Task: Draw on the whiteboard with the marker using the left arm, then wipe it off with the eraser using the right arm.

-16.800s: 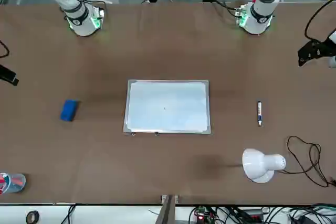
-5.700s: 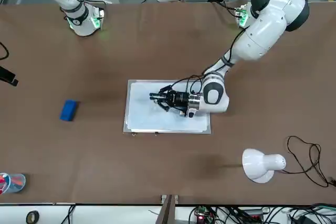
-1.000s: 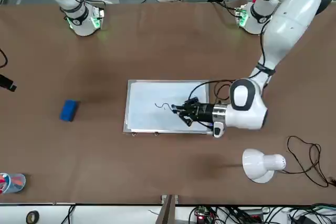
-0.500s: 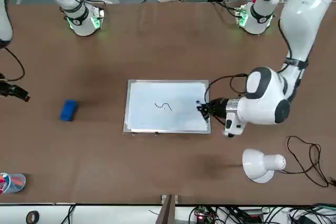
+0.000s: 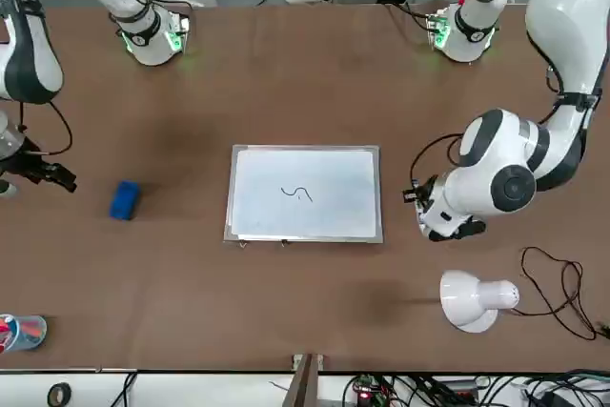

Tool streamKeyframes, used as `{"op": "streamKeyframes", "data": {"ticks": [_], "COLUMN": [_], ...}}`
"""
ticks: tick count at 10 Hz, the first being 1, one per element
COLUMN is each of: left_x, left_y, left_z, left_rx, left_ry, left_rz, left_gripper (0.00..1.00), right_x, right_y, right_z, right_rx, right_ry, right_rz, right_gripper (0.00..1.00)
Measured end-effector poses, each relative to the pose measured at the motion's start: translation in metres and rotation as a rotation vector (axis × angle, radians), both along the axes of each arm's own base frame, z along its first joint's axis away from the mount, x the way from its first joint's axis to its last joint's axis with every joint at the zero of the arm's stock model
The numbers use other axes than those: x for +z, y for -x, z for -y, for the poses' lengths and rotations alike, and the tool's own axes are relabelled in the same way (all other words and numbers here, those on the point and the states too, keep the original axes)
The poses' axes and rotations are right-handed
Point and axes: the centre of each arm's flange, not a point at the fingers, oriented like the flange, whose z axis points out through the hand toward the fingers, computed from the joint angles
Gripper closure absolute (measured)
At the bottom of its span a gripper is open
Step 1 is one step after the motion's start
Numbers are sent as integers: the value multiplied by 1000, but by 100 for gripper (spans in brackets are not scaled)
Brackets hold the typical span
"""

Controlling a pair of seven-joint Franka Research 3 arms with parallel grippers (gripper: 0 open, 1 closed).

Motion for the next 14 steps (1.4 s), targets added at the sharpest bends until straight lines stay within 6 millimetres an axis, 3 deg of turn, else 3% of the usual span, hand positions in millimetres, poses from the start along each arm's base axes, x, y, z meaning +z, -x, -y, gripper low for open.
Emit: {"op": "streamKeyframes", "data": {"ticks": [3,6,8,11,14], "left_x": [-19,-49,-74,-113,-142], "left_y": [-4,4,15,36,51], "left_z": [-65,-121,-133,-144,-146], "left_rx": [-156,-228,-272,-277,-272], "left_ry": [19,14,-28,-20,-3], "left_rz": [47,106,148,190,184], "left_gripper": [82,82,82,82,82], "right_x": [-25,-66,-94,-128,-145], "right_y": [2,2,2,2,3], "right_z": [-4,-29,-46,-48,-47], "right_rx": [-37,-19,-2,2,1], "right_ry": [-4,0,4,13,18], "right_rz": [1,4,-7,-25,-42], "right_gripper": [0,0,0,0,0]}}
